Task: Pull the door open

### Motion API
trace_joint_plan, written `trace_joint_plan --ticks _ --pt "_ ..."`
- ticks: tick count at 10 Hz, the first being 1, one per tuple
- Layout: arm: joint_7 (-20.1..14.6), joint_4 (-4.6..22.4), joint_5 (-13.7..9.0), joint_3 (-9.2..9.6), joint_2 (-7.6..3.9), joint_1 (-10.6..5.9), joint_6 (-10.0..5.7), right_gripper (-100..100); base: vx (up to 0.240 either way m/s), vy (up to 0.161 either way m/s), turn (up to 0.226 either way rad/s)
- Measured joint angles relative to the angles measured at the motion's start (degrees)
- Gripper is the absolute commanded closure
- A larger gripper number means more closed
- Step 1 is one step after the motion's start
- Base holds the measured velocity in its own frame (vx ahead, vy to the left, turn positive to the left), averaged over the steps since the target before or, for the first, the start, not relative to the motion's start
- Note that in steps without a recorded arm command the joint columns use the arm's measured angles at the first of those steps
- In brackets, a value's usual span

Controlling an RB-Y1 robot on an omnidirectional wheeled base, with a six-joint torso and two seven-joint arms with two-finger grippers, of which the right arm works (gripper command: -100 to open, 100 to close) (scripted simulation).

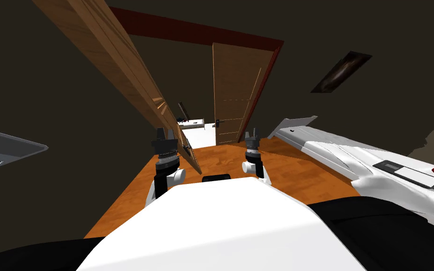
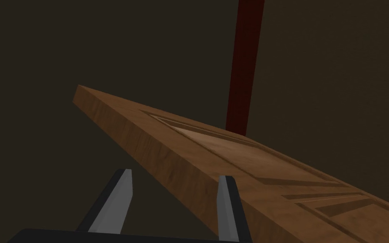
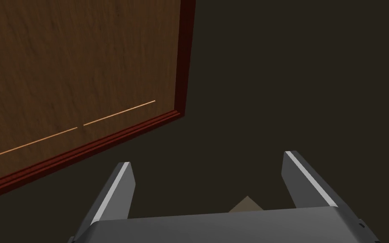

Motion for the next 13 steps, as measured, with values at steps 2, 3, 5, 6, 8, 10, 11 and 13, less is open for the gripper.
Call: trace_joint_plan --ticks 2,3,5,6,8,10,11,13 --pt "0.8 3.31 -0.99 -1.11 -0.71 -2.09 -0.04 -100 0.059 -0.038 0.106" --pt "1.16 4.24 -1.19 -1.32 -0.8 -2.74 0.12 -100 0.052 -0.023 0.078" --pt "2.09 7.9 -1.93 -2.03 -1.15 -4.62 -0.33 -100 0.079 -0.039 0.181" --pt "2.79 9.88 -2.47 -2.62 -1.43 -6.17 -0.36 -100 0.056 -0.044 0.057" --pt "3.37 12.62 -3.25 -3.44 -1.98 -7.43 -0.48 -100 0.041 -0.028 0.085" --pt "4.12 15.74 -3.83 -4.1 -2.2 -9.26 -0.55 -100 0.049 -0.044 0.163" --pt "4.66 17.78 -4.47 -4.81 -2.64 -10.67 -0.68 -100 0.05 -0.046 0.069" --pt "5.29 19.86 -5.27 -5.53 -3.1 -11.55 -0.64 -100 0.049 -0.032 0.084"
